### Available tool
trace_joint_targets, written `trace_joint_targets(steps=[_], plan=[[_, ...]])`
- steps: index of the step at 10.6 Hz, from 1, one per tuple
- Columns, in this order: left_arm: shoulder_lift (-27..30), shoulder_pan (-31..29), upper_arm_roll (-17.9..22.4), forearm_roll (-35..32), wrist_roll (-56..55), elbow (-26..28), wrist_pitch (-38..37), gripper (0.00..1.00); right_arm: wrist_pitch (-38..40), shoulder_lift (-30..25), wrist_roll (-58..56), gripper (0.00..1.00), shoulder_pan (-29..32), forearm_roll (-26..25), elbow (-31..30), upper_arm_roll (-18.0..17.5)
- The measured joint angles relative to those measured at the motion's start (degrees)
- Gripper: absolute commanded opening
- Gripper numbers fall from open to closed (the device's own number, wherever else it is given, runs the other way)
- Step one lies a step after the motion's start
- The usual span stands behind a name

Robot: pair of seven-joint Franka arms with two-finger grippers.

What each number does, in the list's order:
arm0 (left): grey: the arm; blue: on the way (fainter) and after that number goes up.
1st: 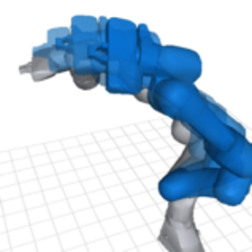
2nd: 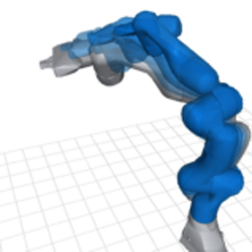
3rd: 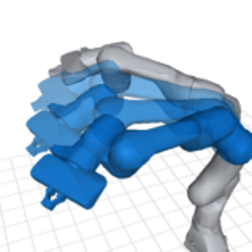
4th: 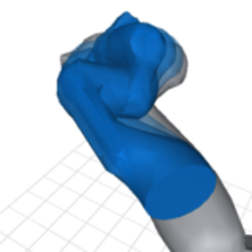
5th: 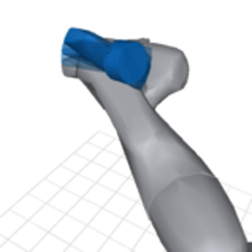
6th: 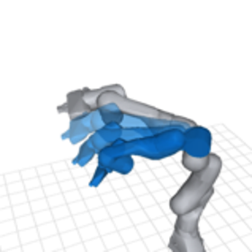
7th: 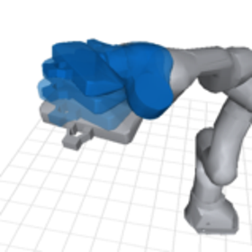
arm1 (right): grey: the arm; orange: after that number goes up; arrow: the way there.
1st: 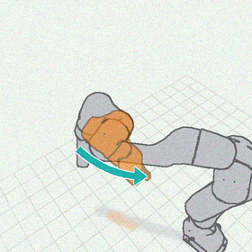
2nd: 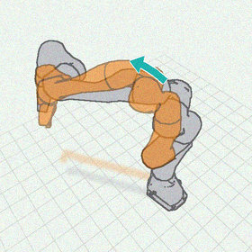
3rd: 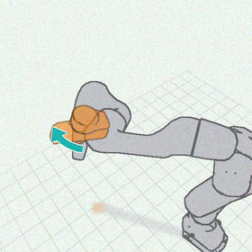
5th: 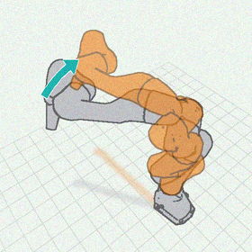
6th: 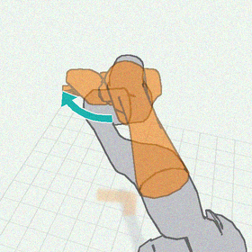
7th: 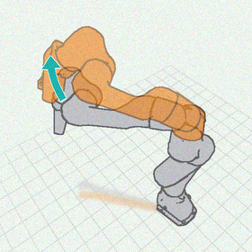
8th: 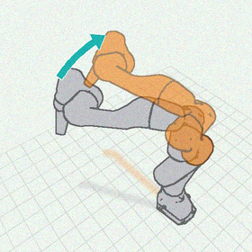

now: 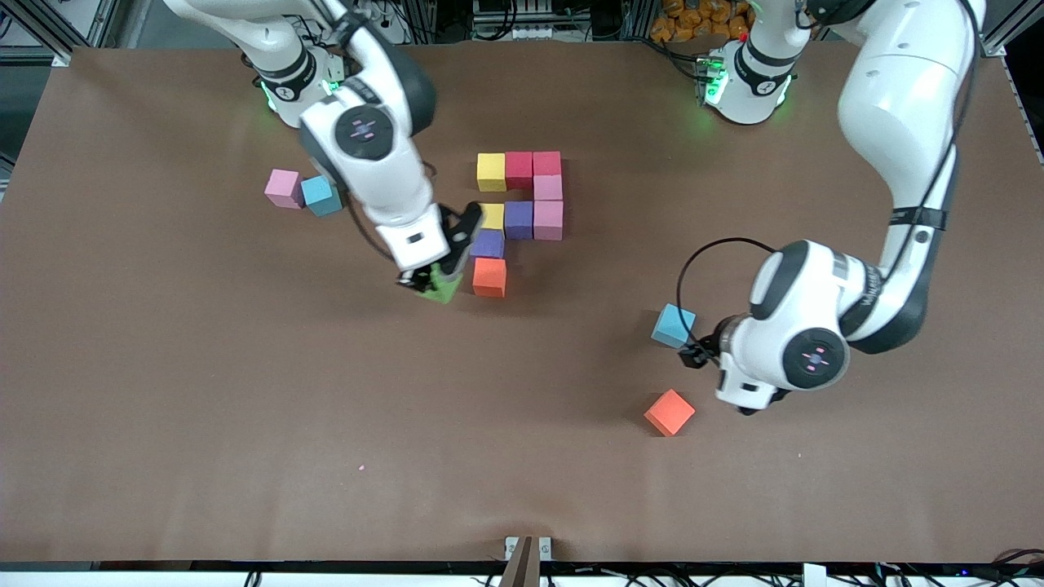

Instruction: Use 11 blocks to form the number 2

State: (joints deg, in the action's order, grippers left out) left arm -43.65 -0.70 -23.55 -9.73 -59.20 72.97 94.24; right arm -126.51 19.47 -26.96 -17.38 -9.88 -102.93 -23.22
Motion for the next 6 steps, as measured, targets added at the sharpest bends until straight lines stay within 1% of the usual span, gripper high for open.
trace_joint_targets(steps=[1, 2, 4, 5, 6], plan=[[0.00, 0.10, -0.17, 0.00, -6.37, 0.84, 0.00, 1.00, -0.01, 1.86, 0.49, 0.33, -4.50, 0.15, 1.93, 2.06], [0.00, 0.48, -0.32, 0.00, -12.42, 1.36, 0.00, 1.00, -0.08, 4.01, 1.80, 0.33, -7.64, 0.24, 3.99, 3.12], [0.03, 0.77, -0.32, -0.03, -20.47, 2.05, 0.01, 1.00, -0.24, 8.48, 3.51, 0.33, -11.74, 0.25, 8.93, 4.77], [0.07, 0.60, -0.29, -0.75, -21.38, 2.51, 0.18, 1.00, -0.25, 9.98, 3.64, 0.33, -14.52, 0.31, 10.78, 7.05], [0.43, 0.46, -0.30, -1.73, -21.87, 3.17, 0.79, 1.00, -0.32, 11.19, 3.65, 0.33, -18.49, 0.62, 11.98, 10.46]])
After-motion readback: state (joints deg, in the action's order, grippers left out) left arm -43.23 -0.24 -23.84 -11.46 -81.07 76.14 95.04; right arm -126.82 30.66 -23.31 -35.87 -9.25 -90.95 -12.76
